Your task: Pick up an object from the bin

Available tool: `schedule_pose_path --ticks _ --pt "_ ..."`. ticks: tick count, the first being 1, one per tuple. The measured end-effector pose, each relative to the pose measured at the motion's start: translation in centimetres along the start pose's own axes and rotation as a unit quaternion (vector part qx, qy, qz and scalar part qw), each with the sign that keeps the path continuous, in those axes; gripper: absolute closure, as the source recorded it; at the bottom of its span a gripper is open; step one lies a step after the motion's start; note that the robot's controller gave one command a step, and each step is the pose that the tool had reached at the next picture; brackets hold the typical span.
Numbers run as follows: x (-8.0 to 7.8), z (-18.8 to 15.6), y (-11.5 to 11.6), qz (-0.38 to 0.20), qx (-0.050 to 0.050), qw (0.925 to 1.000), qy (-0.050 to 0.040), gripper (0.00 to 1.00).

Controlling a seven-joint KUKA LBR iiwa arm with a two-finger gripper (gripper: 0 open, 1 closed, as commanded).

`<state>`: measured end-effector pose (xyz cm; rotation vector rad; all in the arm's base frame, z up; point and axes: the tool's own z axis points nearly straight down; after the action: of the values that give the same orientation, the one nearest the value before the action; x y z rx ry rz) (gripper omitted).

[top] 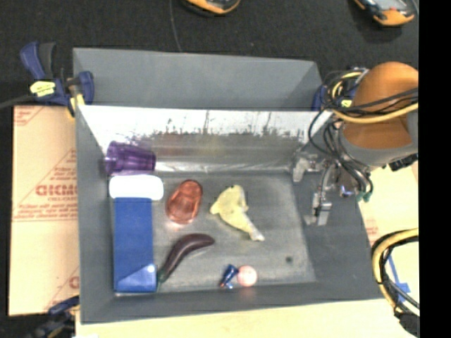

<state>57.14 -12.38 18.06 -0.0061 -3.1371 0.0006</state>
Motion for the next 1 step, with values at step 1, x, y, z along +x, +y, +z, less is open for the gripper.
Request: schedule_pose_path --ticks 1 --pt "-0.18 -0.47 0.04 -0.002 0.001 1.0 -0.0041 0.0"
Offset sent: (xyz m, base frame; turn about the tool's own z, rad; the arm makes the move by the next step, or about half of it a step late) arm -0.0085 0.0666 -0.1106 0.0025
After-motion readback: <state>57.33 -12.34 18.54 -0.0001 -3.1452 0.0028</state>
